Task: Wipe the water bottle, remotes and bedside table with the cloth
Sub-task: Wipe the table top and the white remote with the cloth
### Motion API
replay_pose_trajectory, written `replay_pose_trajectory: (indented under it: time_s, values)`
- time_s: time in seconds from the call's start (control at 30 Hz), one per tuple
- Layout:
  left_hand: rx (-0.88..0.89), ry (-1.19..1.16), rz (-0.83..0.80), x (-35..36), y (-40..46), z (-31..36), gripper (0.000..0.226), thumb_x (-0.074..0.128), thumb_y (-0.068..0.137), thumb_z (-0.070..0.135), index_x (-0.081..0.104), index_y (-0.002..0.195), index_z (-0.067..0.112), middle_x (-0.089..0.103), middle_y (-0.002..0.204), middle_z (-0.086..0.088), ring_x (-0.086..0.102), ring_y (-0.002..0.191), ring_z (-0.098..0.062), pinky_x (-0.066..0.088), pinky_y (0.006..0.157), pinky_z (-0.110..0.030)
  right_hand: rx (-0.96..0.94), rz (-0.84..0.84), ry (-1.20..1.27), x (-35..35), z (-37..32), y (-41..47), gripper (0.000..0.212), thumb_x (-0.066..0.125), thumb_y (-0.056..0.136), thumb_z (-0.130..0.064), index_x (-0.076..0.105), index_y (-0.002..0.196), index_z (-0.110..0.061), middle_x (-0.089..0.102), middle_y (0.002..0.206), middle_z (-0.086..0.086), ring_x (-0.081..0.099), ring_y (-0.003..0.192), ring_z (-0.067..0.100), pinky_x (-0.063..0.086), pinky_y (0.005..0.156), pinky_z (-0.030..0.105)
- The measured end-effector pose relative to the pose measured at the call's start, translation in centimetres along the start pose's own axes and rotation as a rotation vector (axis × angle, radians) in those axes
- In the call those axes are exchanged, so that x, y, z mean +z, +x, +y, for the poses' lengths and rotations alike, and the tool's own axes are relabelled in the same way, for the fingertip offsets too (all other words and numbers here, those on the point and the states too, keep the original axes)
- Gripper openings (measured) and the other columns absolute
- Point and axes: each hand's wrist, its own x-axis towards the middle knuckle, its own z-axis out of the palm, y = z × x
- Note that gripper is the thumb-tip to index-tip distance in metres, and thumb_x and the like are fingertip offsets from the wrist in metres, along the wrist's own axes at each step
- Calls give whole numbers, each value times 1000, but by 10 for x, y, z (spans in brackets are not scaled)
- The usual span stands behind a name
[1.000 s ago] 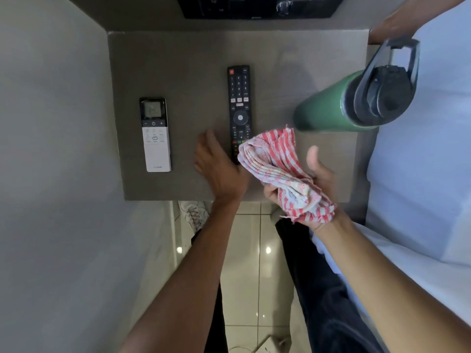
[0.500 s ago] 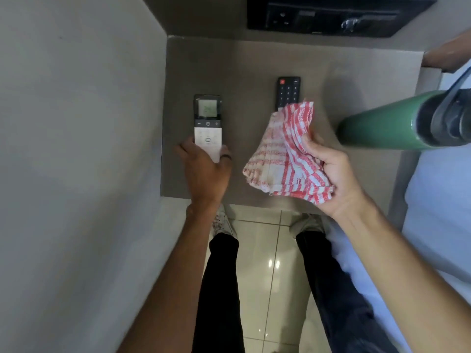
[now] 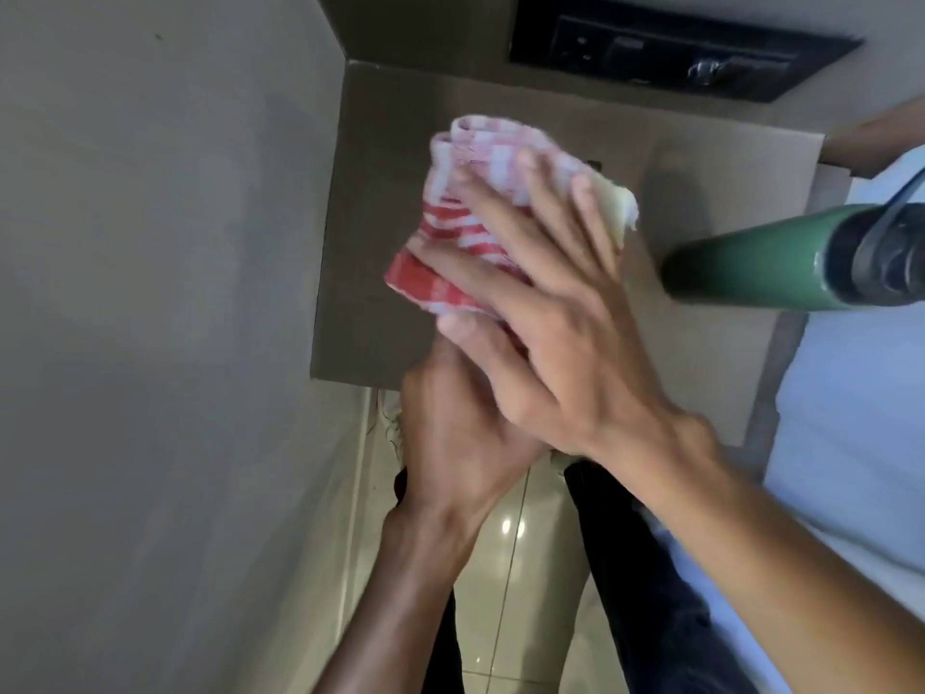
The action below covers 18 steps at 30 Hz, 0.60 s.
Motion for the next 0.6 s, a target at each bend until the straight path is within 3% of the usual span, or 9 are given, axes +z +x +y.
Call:
replay_pose_trajectory:
  time_s: [0.1, 0.17, 0.23, 0.33, 0.43, 0.47, 0.53, 0.6]
  values:
    - [-67, 33, -46, 1, 0, -7, 64, 81, 67, 29, 59, 126, 19, 70, 88, 24, 69, 79, 6, 52, 60, -11, 134, -119, -234, 12, -3, 31, 42, 39, 105, -53, 75, 118, -37, 61, 146, -6, 52, 139, 29, 40, 109, 51]
    - [-111, 24, -27, 2, -5, -13, 62, 81, 60, 24, 60, 119, 21, 69, 96, 29, 63, 76, 19, 45, 60, -1, 205, -118, -288, 21, 0, 56, 44, 43, 102, -54, 75, 93, -24, 68, 105, -3, 65, 103, 33, 47, 84, 42]
    - [-142, -2, 9, 5, -8, -16, 59, 81, 61, 23, 61, 117, 25, 70, 91, 23, 65, 78, 15, 49, 62, -3, 298, -114, -222, 31, 9, 80, 49, 49, 99, -51, 66, 72, -15, 61, 67, -5, 65, 70, 31, 45, 65, 31]
    - [-216, -14, 61, 5, -13, -19, 56, 79, 60, 28, 55, 108, 42, 71, 92, 21, 70, 76, 3, 59, 61, -18, 442, -102, 56, 40, 31, 108, 56, 50, 105, -49, 57, 57, -19, 58, 48, -7, 58, 40, 7, 44, 44, 25]
    - [-243, -29, 77, 4, -14, -25, 59, 78, 57, 35, 48, 102, 57, 67, 101, 34, 71, 77, 4, 61, 59, -21, 694, 30, 413, 36, 65, 124, 52, 47, 110, -44, 57, 66, -19, 59, 45, -6, 62, 35, -1, 47, 40, 15]
    - [-242, -34, 87, 3, -10, -28, 59, 77, 56, 39, 47, 102, 58, 67, 101, 34, 70, 78, 4, 61, 58, -20, 790, 74, 558, 35, 75, 127, 52, 46, 110, -44, 57, 68, -16, 62, 47, -6, 70, 44, 4, 53, 47, 15]
    - [-249, -46, 103, 7, 3, -42, 61, 75, 56, 43, 44, 107, 58, 65, 101, 36, 69, 82, 5, 58, 57, -15, 985, 156, 866, 32, 91, 121, 54, 46, 109, -50, 61, 71, -15, 69, 57, -3, 81, 65, 20, 67, 69, 27]
    - [-241, -38, 107, 15, 21, -65, 71, 79, 60, 38, 43, 120, 48, 64, 100, 28, 68, 88, -1, 57, 58, -14, 1123, 200, 1090, 28, 101, 101, 59, 45, 107, -57, 67, 72, -15, 76, 61, -1, 82, 68, 19, 67, 75, 32]
